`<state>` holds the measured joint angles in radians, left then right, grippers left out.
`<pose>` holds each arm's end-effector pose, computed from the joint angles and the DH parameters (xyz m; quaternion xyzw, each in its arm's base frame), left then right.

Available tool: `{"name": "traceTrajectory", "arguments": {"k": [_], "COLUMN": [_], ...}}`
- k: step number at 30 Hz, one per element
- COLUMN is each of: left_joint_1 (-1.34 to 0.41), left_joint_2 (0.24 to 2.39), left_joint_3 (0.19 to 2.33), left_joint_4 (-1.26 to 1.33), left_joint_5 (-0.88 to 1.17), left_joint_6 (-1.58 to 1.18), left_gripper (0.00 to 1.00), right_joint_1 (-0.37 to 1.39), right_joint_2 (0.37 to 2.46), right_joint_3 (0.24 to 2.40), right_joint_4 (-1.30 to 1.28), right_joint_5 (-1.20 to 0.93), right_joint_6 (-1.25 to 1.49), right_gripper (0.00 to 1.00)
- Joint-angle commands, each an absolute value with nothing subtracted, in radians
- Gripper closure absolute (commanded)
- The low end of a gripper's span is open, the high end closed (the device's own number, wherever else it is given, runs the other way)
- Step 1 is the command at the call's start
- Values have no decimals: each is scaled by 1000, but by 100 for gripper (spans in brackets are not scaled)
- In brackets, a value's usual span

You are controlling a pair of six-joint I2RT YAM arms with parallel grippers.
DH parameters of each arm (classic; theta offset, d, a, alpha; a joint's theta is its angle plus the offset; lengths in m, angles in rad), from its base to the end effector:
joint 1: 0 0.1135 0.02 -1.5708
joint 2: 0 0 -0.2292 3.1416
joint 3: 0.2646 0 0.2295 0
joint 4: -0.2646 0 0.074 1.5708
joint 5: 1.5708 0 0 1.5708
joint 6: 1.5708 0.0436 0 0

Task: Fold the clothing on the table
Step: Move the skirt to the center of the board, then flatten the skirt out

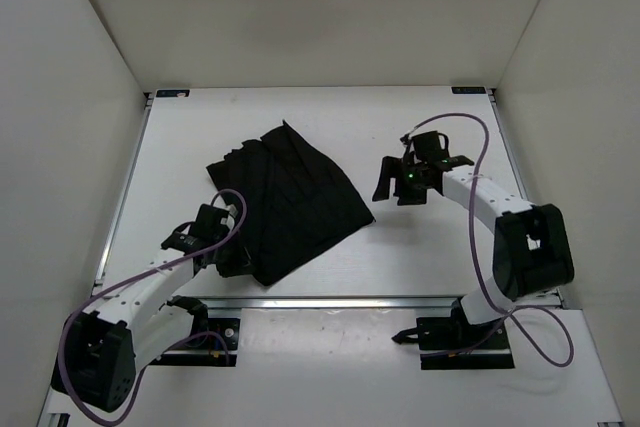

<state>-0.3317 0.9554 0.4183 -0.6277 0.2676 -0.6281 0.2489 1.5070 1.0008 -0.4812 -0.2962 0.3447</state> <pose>0.1424 -0.0612 0.1323 -0.1167 0.9640 -0.2082 0.1169 0.2798 0.0843 0.1908 0.0030 0.9482 0.2183 0.2307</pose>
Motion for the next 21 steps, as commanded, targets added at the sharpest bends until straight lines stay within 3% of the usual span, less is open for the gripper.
{"name": "traceTrajectory", "arguments": {"k": [1,9,10,11,12,13,17,21], "left_joint_1": [-321,-337,-334,-333,-327,-327,-284,-236], "left_joint_2": [945,953,954,947,945,931,952,1061], "left_joint_3": [408,403,402,403,403,405,477,763], "left_joint_4": [-614,-607,-615,-617,-612,-618,-611,-624], "left_joint_5": [247,236,233,233,232,226,230,170], "left_joint_6": [-634,-655,-655,-653,-660,-666,-687,-712], "left_gripper": [100,100,100,100,100,100,100,100], "right_joint_1": [307,385,390,402,400,399,420,403], "right_joint_2": [1569,1703,1722,1744,1753,1772,1735,1603], "right_joint_3": [1019,1029,1044,1057,1065,1084,1164,1258], "right_joint_4": [-408,-357,-367,-371,-388,-414,-495,-564], "right_joint_5": [-336,-342,-344,-339,-333,-333,-276,-239], "right_joint_6": [368,380,370,370,359,350,331,318], "right_gripper": [30,32,46,53,70,99,100,100]}}
